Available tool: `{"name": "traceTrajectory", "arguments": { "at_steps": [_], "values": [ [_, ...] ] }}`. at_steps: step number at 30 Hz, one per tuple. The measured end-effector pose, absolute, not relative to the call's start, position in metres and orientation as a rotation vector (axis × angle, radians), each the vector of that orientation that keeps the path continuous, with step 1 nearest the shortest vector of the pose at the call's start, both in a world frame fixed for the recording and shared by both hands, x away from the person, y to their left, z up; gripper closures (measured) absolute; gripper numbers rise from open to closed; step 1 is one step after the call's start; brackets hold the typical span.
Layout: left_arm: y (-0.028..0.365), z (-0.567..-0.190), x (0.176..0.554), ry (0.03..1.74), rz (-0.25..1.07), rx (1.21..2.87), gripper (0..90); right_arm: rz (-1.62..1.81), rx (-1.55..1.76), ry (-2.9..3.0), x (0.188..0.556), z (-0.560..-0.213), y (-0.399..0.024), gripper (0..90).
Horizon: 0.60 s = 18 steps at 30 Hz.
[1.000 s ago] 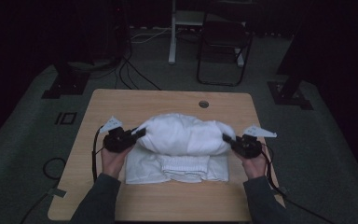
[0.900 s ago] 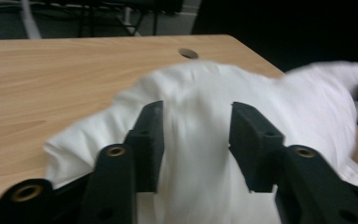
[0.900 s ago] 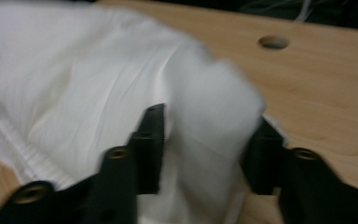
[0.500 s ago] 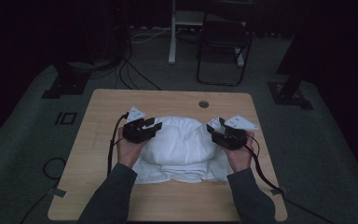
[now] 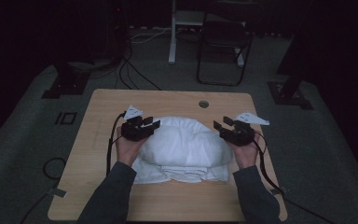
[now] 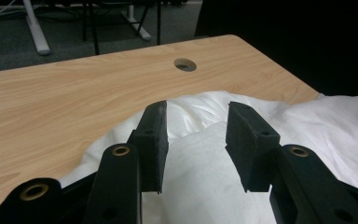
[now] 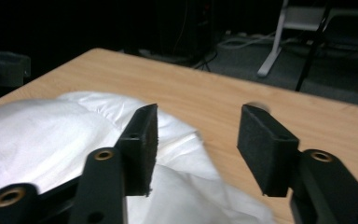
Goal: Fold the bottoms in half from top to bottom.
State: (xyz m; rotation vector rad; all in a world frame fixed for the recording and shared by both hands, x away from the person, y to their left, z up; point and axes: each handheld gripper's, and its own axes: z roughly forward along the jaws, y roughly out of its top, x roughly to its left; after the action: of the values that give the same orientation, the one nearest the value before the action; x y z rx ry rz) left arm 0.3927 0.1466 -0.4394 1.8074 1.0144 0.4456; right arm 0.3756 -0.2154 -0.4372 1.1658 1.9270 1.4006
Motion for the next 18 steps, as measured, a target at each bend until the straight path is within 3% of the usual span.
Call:
{"name": "traceTrajectory", "arguments": {
  "at_steps": [8, 13, 18],
  "values": [
    [0.136, -0.487, 0.410, 1.116, 0.364, 1.938, 58.5, 1.215, 1.249, 2.100, 0.409, -0.484, -0.173, 47.9],
    [0.142, -0.531, 0.382, 1.093, 0.338, 2.016, 59.0, 1.184, 1.299, 2.153, 0.384, -0.523, -0.179, 55.3],
    [0.150, -0.534, 0.357, 1.064, 0.337, 1.994, 59.2, 1.185, 1.279, 2.146, 0.359, -0.533, -0.188, 56.8]
  ]
}}
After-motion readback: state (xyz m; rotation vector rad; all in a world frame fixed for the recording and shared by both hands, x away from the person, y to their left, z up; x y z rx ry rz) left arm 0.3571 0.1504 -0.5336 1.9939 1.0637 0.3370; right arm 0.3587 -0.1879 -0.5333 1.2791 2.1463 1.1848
